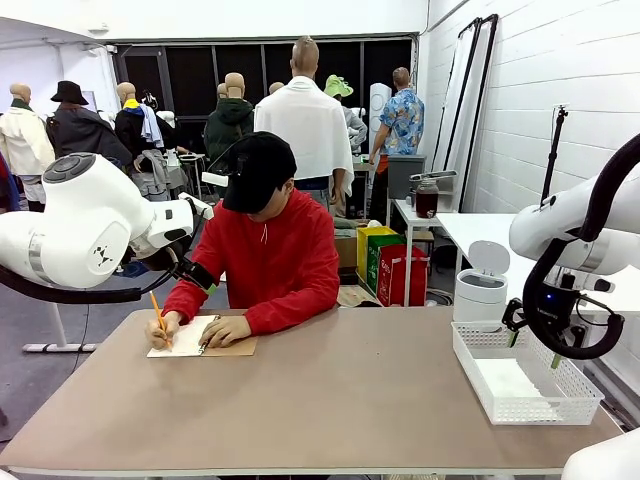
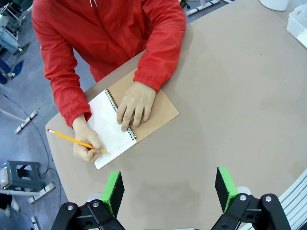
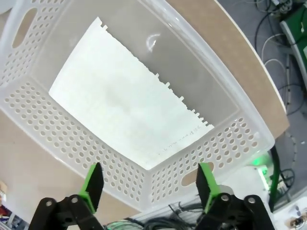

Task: Sort the paper based on its condition.
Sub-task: If a person hands you a paper, place it in the Organizing basket , and if it's crumpled, put it in the Trash can.

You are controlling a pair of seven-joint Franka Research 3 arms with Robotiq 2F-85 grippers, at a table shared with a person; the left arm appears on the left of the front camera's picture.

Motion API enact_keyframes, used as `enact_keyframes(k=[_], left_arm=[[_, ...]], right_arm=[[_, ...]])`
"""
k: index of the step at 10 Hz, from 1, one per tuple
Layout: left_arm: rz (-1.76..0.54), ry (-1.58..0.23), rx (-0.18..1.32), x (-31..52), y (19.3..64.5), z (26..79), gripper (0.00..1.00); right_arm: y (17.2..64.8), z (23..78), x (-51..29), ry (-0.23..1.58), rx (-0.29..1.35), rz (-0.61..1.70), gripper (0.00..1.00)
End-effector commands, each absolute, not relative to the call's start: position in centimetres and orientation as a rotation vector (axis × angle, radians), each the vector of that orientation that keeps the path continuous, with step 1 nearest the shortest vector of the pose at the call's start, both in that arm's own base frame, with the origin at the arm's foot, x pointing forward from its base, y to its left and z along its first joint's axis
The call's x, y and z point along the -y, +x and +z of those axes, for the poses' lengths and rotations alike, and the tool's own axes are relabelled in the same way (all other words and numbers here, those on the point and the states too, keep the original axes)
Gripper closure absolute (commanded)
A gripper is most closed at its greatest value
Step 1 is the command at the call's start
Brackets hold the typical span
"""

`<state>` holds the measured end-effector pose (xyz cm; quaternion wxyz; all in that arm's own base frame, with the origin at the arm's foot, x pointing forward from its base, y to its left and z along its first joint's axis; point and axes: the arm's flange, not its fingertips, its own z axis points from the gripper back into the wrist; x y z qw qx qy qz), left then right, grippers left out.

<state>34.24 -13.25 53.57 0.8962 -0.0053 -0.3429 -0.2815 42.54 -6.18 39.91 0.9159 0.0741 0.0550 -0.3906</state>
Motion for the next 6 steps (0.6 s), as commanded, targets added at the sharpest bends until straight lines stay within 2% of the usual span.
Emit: enact_keyframes(k=[1,6], left_arm=[[-0.586,-0.012,0.716,13.24,34.23,53.62,0.00],[-0.586,-0.012,0.716,13.24,34.23,53.62,0.00]], right_arm=[[42.68,40.70,5.72,0.100,-0.106,-0.814,0.00],[42.58,40.13,6.05,0.151,-0.108,-0.800,0.00]])
